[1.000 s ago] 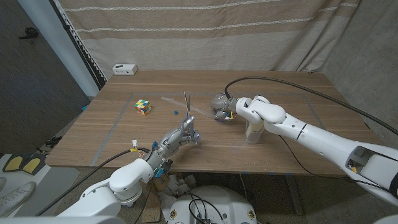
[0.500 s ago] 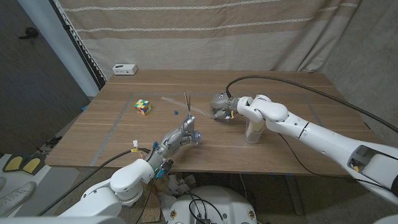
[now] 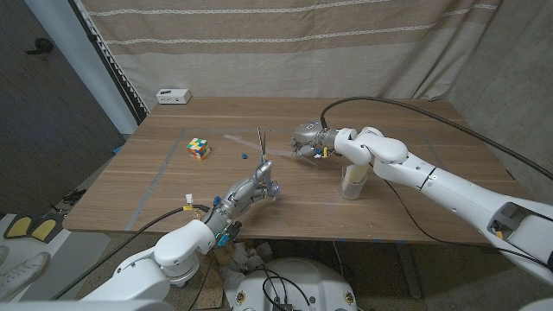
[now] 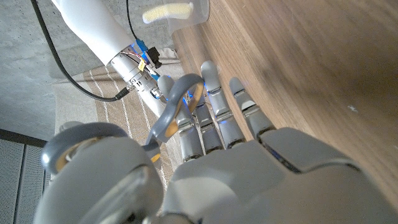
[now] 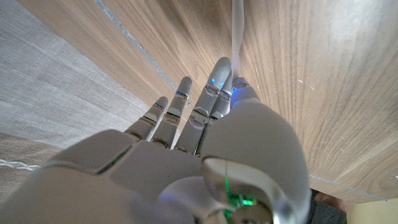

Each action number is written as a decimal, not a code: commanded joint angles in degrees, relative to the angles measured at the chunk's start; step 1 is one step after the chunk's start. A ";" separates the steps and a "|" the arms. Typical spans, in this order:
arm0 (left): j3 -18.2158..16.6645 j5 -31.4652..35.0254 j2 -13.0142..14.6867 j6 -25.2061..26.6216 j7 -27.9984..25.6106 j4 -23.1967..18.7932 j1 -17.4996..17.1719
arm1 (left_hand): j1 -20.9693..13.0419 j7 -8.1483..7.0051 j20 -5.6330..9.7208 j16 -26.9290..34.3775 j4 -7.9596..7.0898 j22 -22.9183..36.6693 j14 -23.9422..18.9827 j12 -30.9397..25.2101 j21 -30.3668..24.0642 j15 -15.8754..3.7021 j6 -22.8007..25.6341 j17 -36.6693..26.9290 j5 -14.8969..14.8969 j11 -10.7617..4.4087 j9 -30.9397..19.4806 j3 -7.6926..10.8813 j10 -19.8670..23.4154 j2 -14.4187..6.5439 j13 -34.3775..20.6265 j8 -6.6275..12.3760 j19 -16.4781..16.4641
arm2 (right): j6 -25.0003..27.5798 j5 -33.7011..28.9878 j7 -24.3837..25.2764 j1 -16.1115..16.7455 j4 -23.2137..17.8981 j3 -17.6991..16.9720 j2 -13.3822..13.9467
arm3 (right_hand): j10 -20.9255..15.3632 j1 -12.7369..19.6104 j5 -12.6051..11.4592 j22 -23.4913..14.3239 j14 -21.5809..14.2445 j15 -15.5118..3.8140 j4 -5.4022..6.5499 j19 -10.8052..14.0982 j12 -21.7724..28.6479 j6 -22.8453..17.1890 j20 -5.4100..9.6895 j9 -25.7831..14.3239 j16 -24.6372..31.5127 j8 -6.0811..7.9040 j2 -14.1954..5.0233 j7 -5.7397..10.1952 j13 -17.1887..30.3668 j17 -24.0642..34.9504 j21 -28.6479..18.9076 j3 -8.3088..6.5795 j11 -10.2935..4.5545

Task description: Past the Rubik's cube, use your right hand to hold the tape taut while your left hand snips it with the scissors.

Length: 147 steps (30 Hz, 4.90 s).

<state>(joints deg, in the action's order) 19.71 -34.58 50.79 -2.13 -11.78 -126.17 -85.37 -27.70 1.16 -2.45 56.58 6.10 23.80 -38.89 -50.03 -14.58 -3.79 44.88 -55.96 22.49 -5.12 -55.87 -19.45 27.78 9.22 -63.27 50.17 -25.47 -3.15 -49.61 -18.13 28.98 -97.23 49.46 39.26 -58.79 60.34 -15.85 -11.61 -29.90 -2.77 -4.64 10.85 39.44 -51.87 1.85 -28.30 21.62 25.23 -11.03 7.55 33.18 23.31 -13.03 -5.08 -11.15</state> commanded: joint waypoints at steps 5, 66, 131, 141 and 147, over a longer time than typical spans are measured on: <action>0.38 0.33 0.10 0.63 0.01 -0.35 0.81 | 0.06 -0.05 0.01 0.23 -0.49 0.07 0.21 -40.08 0.41 -3.96 0.05 -0.01 0.47 -2.30 -0.08 -0.17 2.26 -0.39 -7.75 -0.03 -0.31 | -1.28 13.34 -4.73 -0.92 1.12 -3.27 0.45 | 0.54 0.73 0.33 -0.13 1.00 -10.35 0.34 -0.30 0.62 0.44 0.12 -1.28 -0.14 0.35 0.14 0.21 0.52 0.39 -0.08 -0.46 -0.15; 0.97 -7.01 -0.80 -3.93 8.60 4.26 1.59 | -0.17 -0.03 -0.38 0.48 -0.50 0.08 0.70 -40.03 0.67 -3.79 -0.48 -0.27 0.52 -2.35 -0.91 -0.20 1.86 -0.16 -7.78 0.40 -0.05 | -1.21 35.84 -8.05 -0.96 -3.58 -8.84 5.13 | 1.23 2.01 1.77 -0.10 -1.81 -10.39 1.59 1.36 1.71 0.37 -0.69 -1.82 2.18 -0.93 0.41 -0.04 0.11 2.45 -1.00 -0.59 -0.16; 9.10 -10.27 -3.12 2.51 21.41 13.04 18.03 | 0.15 1.00 0.97 0.99 -0.49 0.57 0.41 -40.18 0.36 -3.70 -0.13 -0.28 0.46 -1.64 -0.51 -0.31 2.10 0.13 -7.77 0.33 -0.56 | -6.96 40.19 -7.16 2.25 -5.73 -12.91 8.15 | 2.00 2.63 2.28 -0.13 -1.88 -10.42 2.19 1.36 2.42 0.49 -0.64 -2.47 2.96 -1.76 0.27 0.16 -0.04 3.66 -1.15 -0.31 -0.15; 9.50 -11.59 -4.11 1.80 23.38 14.54 18.52 | -0.06 1.19 0.77 1.22 -0.39 0.29 0.32 -40.18 0.31 -3.75 0.04 -0.53 0.51 -1.76 0.08 -0.26 2.05 0.11 -7.79 0.02 -1.21 | -6.91 39.68 -6.86 2.88 -6.43 -13.47 8.89 | 2.23 2.68 2.30 -0.14 -1.78 -10.42 2.27 1.27 2.45 0.40 -0.58 -2.50 2.99 -1.85 0.28 0.44 -0.04 3.77 -1.13 -0.27 -0.14; 9.73 -12.72 -4.78 1.31 24.90 15.62 18.65 | -0.09 1.04 0.78 1.34 -0.38 0.08 0.28 -40.21 0.39 -3.92 0.03 -0.68 0.56 -1.69 -0.12 -0.26 2.09 0.06 -7.81 0.12 -1.41 | -7.04 38.76 -7.08 2.74 -6.79 -13.25 8.90 | 2.35 2.71 2.33 -0.14 -1.67 -10.43 2.28 1.19 2.47 0.37 -0.53 -2.44 2.98 -1.97 0.43 0.88 -0.08 3.84 -1.11 -0.18 -0.13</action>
<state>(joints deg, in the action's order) 28.92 -45.76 47.19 -0.02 10.77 -112.43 -67.36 -27.70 1.87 -1.52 57.46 5.86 23.90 -38.09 -50.03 -14.21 -3.59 45.00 -56.40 22.78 -5.01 -55.73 -19.70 27.89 9.22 -63.27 50.39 -26.41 -9.96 -9.85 -25.20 31.44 -103.36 36.36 47.71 -56.76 62.36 -13.46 -11.58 -31.21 -2.88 -2.74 11.99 41.76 -51.37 1.33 -30.67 24.40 23.24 -10.48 8.12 33.07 26.98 -13.76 -5.21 -11.46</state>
